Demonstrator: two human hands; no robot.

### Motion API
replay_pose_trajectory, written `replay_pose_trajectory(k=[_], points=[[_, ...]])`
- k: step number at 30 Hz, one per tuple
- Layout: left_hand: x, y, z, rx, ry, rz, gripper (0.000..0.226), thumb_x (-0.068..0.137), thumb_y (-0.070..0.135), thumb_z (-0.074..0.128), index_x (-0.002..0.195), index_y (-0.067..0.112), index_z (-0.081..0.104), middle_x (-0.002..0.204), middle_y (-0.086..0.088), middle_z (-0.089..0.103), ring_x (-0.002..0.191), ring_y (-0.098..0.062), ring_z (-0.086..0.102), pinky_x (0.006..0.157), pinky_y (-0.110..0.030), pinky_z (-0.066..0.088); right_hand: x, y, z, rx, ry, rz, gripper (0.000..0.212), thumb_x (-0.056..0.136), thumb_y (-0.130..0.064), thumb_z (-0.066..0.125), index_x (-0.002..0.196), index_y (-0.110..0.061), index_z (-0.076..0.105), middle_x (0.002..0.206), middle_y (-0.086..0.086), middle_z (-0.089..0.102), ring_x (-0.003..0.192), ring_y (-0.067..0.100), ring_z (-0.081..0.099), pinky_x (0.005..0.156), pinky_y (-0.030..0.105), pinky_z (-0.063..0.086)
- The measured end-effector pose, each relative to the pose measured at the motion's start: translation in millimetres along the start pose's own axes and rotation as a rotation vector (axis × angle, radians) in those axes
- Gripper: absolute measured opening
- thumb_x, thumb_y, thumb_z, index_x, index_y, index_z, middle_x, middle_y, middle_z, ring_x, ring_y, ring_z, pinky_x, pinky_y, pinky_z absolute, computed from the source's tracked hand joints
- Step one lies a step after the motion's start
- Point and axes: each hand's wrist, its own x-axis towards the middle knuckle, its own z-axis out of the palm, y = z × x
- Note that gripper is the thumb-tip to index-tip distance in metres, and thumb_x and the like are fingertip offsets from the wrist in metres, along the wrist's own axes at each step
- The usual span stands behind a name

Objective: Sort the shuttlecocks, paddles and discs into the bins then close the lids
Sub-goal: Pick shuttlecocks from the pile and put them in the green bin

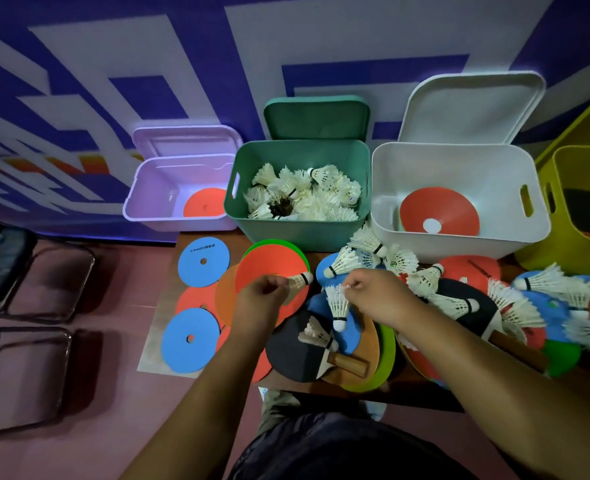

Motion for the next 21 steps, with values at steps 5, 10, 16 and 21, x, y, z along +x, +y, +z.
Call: replay_pose_trajectory(k=[5, 10, 16, 21], points=[[12.9, 30.9, -17.8, -0.026, 0.034, 0.119, 0.011, 0.094, 0.016, 0.068, 0.091, 0.023, 0.077, 0.074, 0.008, 0.074, 0.058, -0.005, 0.058, 0.060, -0.027, 0.045, 5.1, -16.0, 0.2, 0.092, -0.069, 0.058, 0.011, 0.096, -0.029, 0.066, 0.088, -0.029, 0.073, 0.084, -0.003, 0.078, 0.072, 0.016, 0.075, 0.072, 0.036, 0.061], [27.4, 53.8, -35.8, -0.128, 0.062, 0.187, 0.019, 0.094, 0.008, 0.073, 0.106, 0.023, 0.072, 0.071, 0.008, 0.059, 0.060, -0.009, 0.055, 0.060, -0.029, 0.047, 5.3, -35.6, -3.0, 0.180, 0.013, 0.037, 0.007, 0.098, -0.028, 0.068, 0.092, -0.028, 0.073, 0.085, -0.004, 0.074, 0.074, 0.019, 0.075, 0.072, 0.036, 0.061], [53.9, 79.6, -56.1, -0.178, 0.068, 0.230, 0.020, 0.095, 0.007, 0.071, 0.111, 0.019, 0.071, 0.074, 0.000, 0.055, 0.064, -0.016, 0.052, 0.061, -0.033, 0.045, 4.2, -68.1, -35.1, 0.358, 0.249, -0.062, 0.010, 0.101, -0.028, 0.066, 0.100, -0.034, 0.074, 0.082, -0.007, 0.072, 0.067, 0.013, 0.071, 0.058, 0.026, 0.055], [76.4, 93.5, -67.3, -0.199, 0.059, 0.251, 0.020, 0.096, 0.008, 0.070, 0.111, 0.021, 0.070, 0.079, -0.005, 0.058, 0.066, -0.016, 0.057, 0.059, -0.032, 0.047, 26.4, -89.7, -70.6, 0.318, 0.542, -0.151, 0.012, 0.102, -0.031, 0.064, 0.107, -0.030, 0.075, 0.102, -0.014, 0.071, 0.092, 0.002, 0.067, 0.073, 0.022, 0.049]])
